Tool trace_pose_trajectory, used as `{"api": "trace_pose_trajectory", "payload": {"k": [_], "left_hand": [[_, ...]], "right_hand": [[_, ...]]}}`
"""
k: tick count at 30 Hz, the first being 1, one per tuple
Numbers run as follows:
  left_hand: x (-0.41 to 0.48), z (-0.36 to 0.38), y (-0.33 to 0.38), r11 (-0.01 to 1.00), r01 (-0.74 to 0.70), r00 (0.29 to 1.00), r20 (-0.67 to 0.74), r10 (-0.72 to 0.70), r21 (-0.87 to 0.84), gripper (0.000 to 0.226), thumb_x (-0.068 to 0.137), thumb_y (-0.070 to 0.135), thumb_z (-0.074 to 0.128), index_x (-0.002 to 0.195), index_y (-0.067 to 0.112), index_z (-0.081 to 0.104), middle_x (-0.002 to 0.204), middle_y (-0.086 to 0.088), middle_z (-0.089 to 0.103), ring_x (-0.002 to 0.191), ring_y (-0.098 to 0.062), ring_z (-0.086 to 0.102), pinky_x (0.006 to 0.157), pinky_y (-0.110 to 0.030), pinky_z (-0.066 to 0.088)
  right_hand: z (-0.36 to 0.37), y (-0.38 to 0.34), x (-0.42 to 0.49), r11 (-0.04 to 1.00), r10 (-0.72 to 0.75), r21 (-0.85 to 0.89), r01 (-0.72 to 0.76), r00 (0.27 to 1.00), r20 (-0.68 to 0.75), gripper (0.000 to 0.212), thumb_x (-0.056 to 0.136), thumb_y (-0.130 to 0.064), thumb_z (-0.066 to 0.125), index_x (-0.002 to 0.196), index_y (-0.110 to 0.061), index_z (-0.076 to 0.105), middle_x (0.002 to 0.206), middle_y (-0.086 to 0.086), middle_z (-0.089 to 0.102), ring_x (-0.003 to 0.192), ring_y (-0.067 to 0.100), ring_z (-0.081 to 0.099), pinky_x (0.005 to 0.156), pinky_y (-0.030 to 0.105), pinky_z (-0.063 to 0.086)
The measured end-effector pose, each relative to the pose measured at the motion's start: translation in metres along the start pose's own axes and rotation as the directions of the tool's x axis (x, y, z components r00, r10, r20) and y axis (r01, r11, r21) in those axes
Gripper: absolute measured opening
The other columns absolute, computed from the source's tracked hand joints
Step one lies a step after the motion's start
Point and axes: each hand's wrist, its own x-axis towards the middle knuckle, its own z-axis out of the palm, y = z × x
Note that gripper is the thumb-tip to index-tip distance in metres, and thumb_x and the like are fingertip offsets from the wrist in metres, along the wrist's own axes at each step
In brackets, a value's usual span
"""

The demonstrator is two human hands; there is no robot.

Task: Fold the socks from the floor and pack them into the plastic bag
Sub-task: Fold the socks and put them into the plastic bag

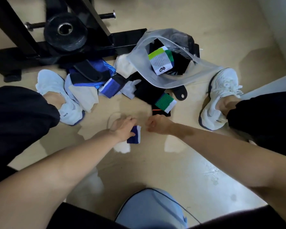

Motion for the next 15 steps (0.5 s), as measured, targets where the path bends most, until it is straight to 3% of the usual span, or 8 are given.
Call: {"api": "trace_pose_trajectory", "payload": {"k": [2, 4, 6, 7, 9, 12, 15], "left_hand": [[0.003, 0.0, -0.004, 0.975, 0.063, 0.998, -0.016, -0.068, -0.211, 0.014, 0.089, 0.028, 0.073, 0.094, 0.024, 0.061, 0.101, 0.004, 0.065, 0.097, -0.023, 0.065, 0.081, -0.038, 0.052], [0.006, -0.006, -0.006, 0.876, 0.11, 0.994, 0.031, -0.108, -0.47, 0.017, 0.086, 0.024, 0.078, 0.083, 0.025, 0.062, 0.085, 0.007, 0.068, 0.082, -0.019, 0.065, 0.078, -0.038, 0.054], [0.009, -0.016, -0.005, 0.762, 0.104, 0.993, 0.026, -0.114, -0.639, 0.018, 0.086, 0.026, 0.079, 0.08, 0.028, 0.062, 0.077, 0.007, 0.069, 0.071, -0.013, 0.062, 0.073, -0.034, 0.052], [0.011, -0.021, -0.002, 0.724, 0.091, 0.992, 0.002, -0.124, -0.684, 0.018, 0.087, 0.027, 0.078, 0.081, 0.026, 0.061, 0.074, 0.007, 0.068, 0.066, -0.01, 0.059, 0.068, -0.03, 0.049], [0.014, -0.029, 0.005, 0.655, 0.079, 0.988, -0.028, -0.151, -0.752, 0.017, 0.091, 0.026, 0.074, 0.084, 0.02, 0.06, 0.068, 0.009, 0.065, 0.058, -0.003, 0.052, 0.059, -0.021, 0.04], [0.016, -0.038, 0.01, 0.625, 0.081, 0.989, -0.014, -0.146, -0.777, 0.019, 0.095, 0.027, 0.069, 0.082, 0.018, 0.059, 0.053, 0.015, 0.054, 0.047, 0.001, 0.041, 0.049, -0.014, 0.031], [0.015, -0.042, 0.003, 0.588, 0.124, 0.992, 0.079, -0.101, -0.8, 0.02, 0.092, 0.026, 0.073, 0.079, 0.015, 0.063, 0.055, 0.016, 0.059, 0.049, 0.002, 0.046, 0.055, -0.016, 0.036]], "right_hand": [[0.003, 0.0, -0.001, 0.999, 0.011, 0.052, -0.011, 1.0, 0.004, 0.026, 0.086, -0.021, 0.071, 0.109, -0.011, 0.071, 0.112, 0.006, 0.069, 0.105, 0.025, 0.062, 0.089, 0.031, 0.049], [0.004, -0.002, -0.001, 0.987, 0.015, 0.162, -0.014, 1.0, -0.002, 0.024, 0.085, -0.02, 0.071, 0.106, -0.01, 0.071, 0.109, 0.008, 0.07, 0.103, 0.027, 0.064, 0.092, 0.038, 0.051], [0.003, -0.004, -0.001, 0.956, 0.037, 0.292, -0.03, 0.999, -0.018, 0.016, 0.083, -0.025, 0.075, 0.096, -0.016, 0.069, 0.095, 0.003, 0.068, 0.09, 0.02, 0.064, 0.081, 0.036, 0.055], [0.002, -0.005, -0.002, 0.943, 0.034, 0.332, -0.021, 0.999, -0.033, 0.011, 0.083, -0.024, 0.076, 0.084, -0.02, 0.065, 0.084, 0.0, 0.063, 0.079, 0.014, 0.06, 0.07, 0.03, 0.052], [-0.002, -0.008, -0.001, 0.921, 0.03, 0.389, 0.006, 0.996, -0.086, 0.028, 0.086, -0.019, 0.074, 0.068, -0.022, 0.052, 0.071, -0.004, 0.051, 0.064, 0.009, 0.048, 0.057, 0.021, 0.037], [-0.01, -0.01, 0.0, 0.865, 0.095, 0.501, -0.012, 0.986, -0.139, 0.026, 0.09, -0.016, 0.07, 0.07, -0.014, 0.053, 0.072, 0.002, 0.05, 0.063, 0.011, 0.045, 0.055, 0.019, 0.035], [-0.019, -0.006, 0.001, 0.794, 0.175, 0.608, -0.027, 0.967, -0.185, 0.022, 0.091, -0.013, 0.068, 0.073, -0.014, 0.057, 0.071, 0.003, 0.053, 0.061, 0.009, 0.047, 0.056, 0.02, 0.037]]}}
